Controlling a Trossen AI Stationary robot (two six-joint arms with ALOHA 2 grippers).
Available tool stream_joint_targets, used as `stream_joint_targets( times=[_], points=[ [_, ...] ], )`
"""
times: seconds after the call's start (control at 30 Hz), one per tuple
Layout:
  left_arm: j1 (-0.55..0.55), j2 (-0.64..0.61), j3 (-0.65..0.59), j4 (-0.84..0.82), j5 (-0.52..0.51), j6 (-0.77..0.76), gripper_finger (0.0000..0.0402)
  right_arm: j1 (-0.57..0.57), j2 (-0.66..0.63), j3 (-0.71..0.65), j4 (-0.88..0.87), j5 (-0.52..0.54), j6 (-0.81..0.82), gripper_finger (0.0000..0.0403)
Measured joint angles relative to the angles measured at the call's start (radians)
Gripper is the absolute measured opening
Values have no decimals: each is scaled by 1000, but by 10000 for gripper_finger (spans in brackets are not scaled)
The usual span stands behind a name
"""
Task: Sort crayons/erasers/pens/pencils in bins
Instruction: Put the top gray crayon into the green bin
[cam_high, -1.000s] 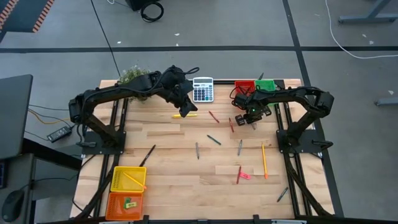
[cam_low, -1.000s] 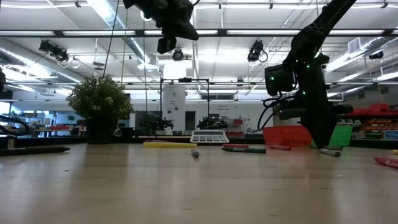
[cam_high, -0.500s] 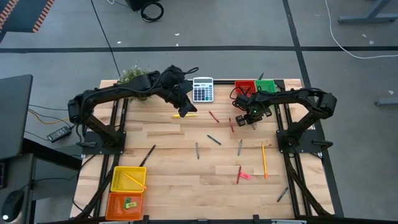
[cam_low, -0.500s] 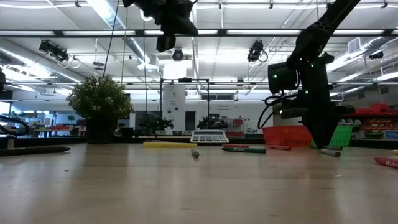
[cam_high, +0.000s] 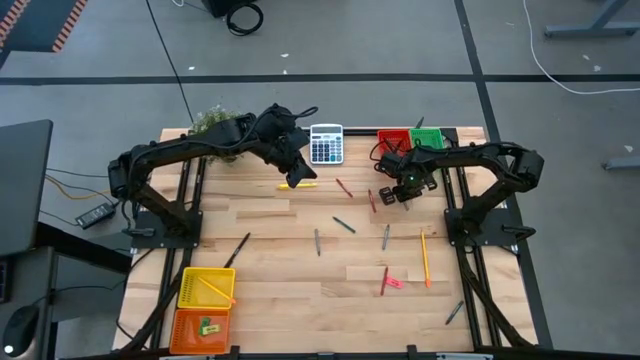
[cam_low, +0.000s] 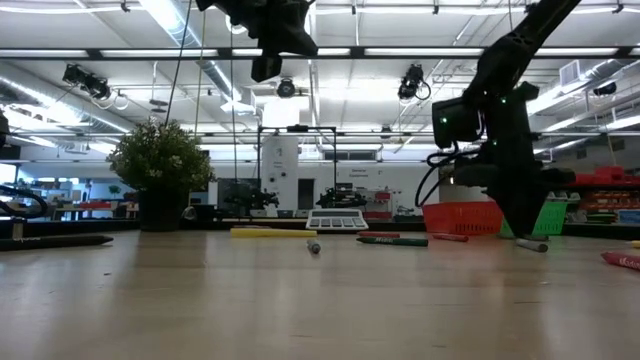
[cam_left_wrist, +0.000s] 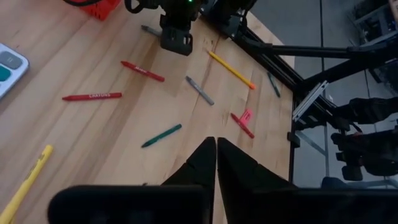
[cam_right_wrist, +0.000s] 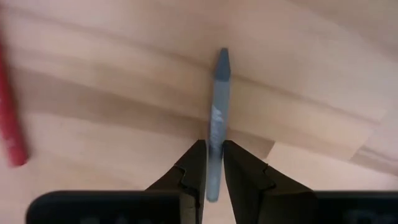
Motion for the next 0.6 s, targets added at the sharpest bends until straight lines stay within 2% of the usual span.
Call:
stream_joint_targets(
  times=[0.13, 0.37, 0.6],
  points=[
    [0, 0, 0, 0, 0, 2, 29, 2, -44, 1, -6, -11, 0, 62],
    [0, 0, 0, 0, -1, 2, 10, -12, -100, 2, -31, 54, 19, 62],
    [0, 0, 0, 0, -1, 2, 17, 27, -94, 4, 64, -38, 102, 77]
  ],
)
